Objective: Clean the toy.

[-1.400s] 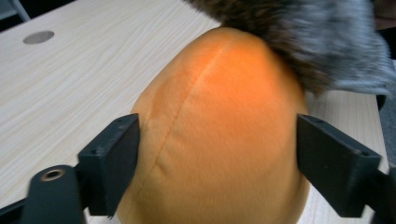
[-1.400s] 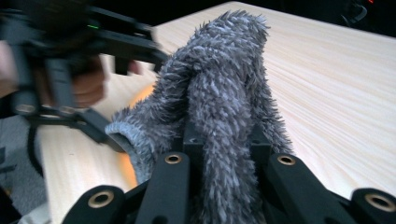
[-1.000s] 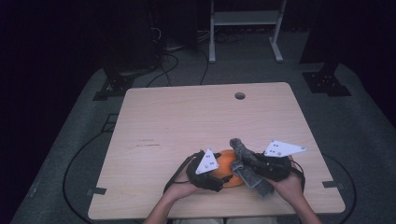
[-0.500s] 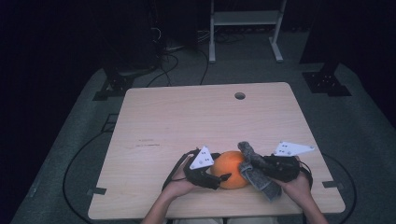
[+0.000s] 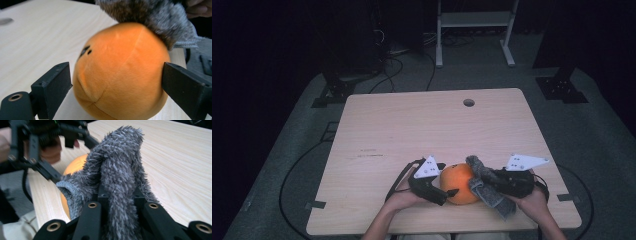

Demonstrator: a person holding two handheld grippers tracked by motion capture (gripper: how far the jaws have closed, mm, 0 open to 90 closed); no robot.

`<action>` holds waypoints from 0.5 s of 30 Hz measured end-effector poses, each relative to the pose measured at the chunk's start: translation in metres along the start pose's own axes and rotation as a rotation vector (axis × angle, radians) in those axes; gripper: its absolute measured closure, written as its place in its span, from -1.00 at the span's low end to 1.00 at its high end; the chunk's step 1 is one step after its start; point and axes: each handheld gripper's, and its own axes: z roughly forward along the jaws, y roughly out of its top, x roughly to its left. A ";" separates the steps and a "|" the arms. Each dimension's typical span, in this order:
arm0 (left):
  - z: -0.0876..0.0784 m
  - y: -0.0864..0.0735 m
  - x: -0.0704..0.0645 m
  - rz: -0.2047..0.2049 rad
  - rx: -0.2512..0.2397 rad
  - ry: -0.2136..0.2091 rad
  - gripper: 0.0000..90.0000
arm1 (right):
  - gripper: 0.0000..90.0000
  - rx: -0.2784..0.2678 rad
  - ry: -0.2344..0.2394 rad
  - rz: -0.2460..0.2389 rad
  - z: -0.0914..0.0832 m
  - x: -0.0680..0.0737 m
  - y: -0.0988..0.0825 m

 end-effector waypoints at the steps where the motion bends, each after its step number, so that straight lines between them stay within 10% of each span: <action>1: 0.002 -0.001 -0.001 0.001 -0.010 -0.001 -0.70 | 0.68 -0.005 0.011 0.013 0.000 -0.004 -0.001; 8: 0.002 -0.005 0.001 0.000 -0.022 -0.047 -0.70 | 0.68 0.007 -0.053 0.088 -0.009 -0.023 -0.012; 12: 0.006 -0.008 0.001 0.007 0.001 -0.042 -0.83 | 0.68 0.022 -0.062 0.053 -0.004 -0.017 -0.009; 15: 0.005 -0.008 0.001 -0.009 -0.020 -0.023 -0.57 | 0.68 0.014 -0.059 0.079 -0.004 -0.020 -0.011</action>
